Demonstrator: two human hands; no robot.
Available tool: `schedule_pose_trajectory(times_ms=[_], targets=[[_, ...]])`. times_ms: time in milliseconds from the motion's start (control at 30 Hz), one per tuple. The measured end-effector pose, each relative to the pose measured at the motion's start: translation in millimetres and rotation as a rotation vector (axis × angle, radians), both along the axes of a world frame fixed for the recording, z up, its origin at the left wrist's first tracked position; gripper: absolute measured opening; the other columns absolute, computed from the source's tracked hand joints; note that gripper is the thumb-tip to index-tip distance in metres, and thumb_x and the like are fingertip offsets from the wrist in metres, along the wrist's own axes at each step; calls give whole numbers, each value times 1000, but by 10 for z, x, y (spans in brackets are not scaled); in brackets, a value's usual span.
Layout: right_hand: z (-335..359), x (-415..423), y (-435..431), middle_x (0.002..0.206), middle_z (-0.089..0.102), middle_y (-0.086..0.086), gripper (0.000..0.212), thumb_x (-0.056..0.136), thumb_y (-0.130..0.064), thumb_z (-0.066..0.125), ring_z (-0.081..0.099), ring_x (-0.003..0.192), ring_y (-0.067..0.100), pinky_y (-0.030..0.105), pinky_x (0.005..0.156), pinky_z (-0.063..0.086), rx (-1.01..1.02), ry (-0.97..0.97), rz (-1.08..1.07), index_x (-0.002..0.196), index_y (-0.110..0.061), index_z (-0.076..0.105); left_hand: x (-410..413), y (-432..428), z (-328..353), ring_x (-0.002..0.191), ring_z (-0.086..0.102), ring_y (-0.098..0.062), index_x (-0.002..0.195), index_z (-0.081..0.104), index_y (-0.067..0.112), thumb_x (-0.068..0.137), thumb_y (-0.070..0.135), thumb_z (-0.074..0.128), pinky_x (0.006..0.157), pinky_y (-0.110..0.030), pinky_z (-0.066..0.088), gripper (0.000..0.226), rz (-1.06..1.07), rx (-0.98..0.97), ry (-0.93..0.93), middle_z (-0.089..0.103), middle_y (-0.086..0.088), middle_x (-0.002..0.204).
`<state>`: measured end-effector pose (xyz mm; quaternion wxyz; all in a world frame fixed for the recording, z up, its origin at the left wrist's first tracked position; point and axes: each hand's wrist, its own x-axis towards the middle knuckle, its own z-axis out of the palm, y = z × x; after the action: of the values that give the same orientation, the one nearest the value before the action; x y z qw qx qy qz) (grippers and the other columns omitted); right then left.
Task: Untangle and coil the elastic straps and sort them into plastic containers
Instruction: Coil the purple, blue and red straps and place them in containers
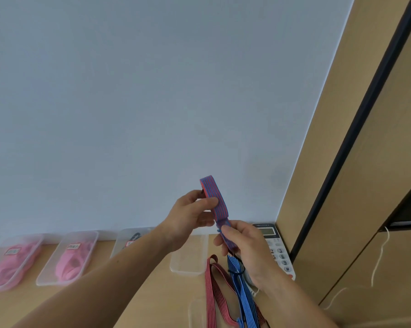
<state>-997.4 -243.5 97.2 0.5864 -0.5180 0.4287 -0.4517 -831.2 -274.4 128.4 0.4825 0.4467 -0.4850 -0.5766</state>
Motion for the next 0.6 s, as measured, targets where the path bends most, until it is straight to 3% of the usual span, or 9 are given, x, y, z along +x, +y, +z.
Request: schedule_pose_trajectory(times_ms=[100, 233, 400, 500, 600], targets=[[1, 29, -23, 67, 66, 11, 14, 88, -16, 62, 49, 52, 18, 27, 55, 42, 3, 54, -44, 88, -3, 67, 24, -29, -35, 89, 68, -31, 118, 61, 4, 77, 34, 69, 88, -44, 53, 51, -12, -18, -38, 71, -18, 110], [-10, 56, -51, 58, 61, 11, 22, 94, -14, 58, 46, 44, 16, 22, 45, 39, 21, 128, -138, 85, 5, 64, 28, -22, -67, 79, 68, -18, 118, 60, 7, 81, 31, 70, 80, -34, 51, 46, -6, -67, -62, 75, -9, 99], [16, 109, -85, 62, 67, 14, 29, 95, -21, 58, 50, 42, 18, 23, 40, 37, 148, 61, -129, 92, 8, 62, 10, 4, -114, 93, 71, -10, 127, 52, 12, 90, 16, 71, 85, -29, 56, 41, 30, -276, -295, 73, 1, 107], [27, 103, -97, 71, 70, 16, 28, 95, -26, 58, 51, 46, 16, 23, 42, 35, 250, -58, -80, 94, 1, 64, 35, 32, -140, 104, 64, -1, 128, 52, 16, 87, 17, 73, 86, -25, 54, 46, 106, -499, -528, 67, 8, 114], [29, 104, -117, 73, 70, 16, 22, 96, -20, 54, 51, 47, 14, 23, 45, 36, 269, -80, -74, 88, -3, 65, 73, 59, -199, 100, 63, -6, 132, 52, 18, 90, 25, 70, 85, -22, 51, 47, 75, -726, -724, 65, 10, 122]])
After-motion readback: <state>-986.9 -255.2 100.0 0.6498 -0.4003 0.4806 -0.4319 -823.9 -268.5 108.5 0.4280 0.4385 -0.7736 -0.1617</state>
